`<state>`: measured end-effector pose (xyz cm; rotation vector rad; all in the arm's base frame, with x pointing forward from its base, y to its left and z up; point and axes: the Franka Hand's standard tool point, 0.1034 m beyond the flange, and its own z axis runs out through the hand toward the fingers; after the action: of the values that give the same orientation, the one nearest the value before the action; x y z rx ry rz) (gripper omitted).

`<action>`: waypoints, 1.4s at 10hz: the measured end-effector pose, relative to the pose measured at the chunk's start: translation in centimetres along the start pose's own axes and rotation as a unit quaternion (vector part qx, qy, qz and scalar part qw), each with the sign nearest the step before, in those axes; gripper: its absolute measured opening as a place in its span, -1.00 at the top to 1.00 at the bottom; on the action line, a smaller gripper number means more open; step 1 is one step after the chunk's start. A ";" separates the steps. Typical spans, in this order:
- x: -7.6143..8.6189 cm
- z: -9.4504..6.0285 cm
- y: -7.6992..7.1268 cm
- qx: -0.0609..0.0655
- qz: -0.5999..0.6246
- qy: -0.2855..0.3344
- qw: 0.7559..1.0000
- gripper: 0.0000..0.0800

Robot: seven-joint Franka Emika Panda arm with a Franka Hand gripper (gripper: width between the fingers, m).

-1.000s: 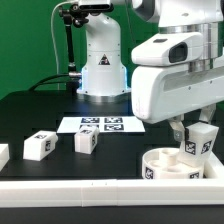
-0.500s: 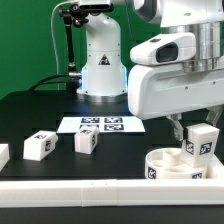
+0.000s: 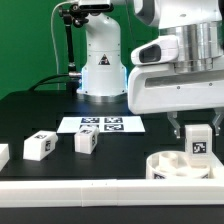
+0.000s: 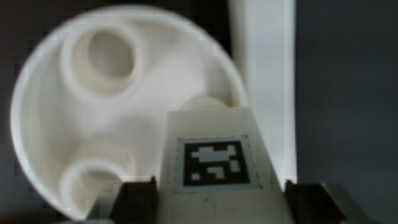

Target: Assemble stool

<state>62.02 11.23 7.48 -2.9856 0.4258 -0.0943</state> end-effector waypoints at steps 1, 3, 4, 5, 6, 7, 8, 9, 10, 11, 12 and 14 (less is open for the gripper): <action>0.0 0.0 0.0 0.000 0.023 0.001 1.000 0.14; -0.1 0.0 -0.3 -0.001 0.114 0.002 0.993 0.14; -0.1 0.0 -0.3 0.000 0.143 0.002 0.990 0.14; -0.1 0.1 -0.3 0.003 0.184 0.000 0.983 0.14; -0.1 0.0 -0.3 0.007 0.212 -0.003 0.977 0.14; -0.1 0.0 -0.4 0.013 0.259 -0.007 0.966 0.14; -0.1 0.1 -0.4 0.019 0.299 -0.012 0.954 0.14; -0.1 0.1 -0.5 0.027 0.352 -0.016 0.935 0.14; 0.0 0.1 -0.5 0.032 0.385 -0.018 0.922 0.14; 0.0 0.1 -0.6 0.040 0.422 -0.021 0.905 0.14; 0.1 0.2 -0.6 0.054 0.473 -0.022 0.879 0.14; 0.1 0.3 -0.7 0.066 0.544 -0.033 0.836 0.14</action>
Offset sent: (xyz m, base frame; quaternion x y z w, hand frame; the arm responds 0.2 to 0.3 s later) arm -0.0019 0.0086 -0.0035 -0.0031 -0.0030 0.1688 0.9856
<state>62.34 11.87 7.31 -2.1570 1.8814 0.0897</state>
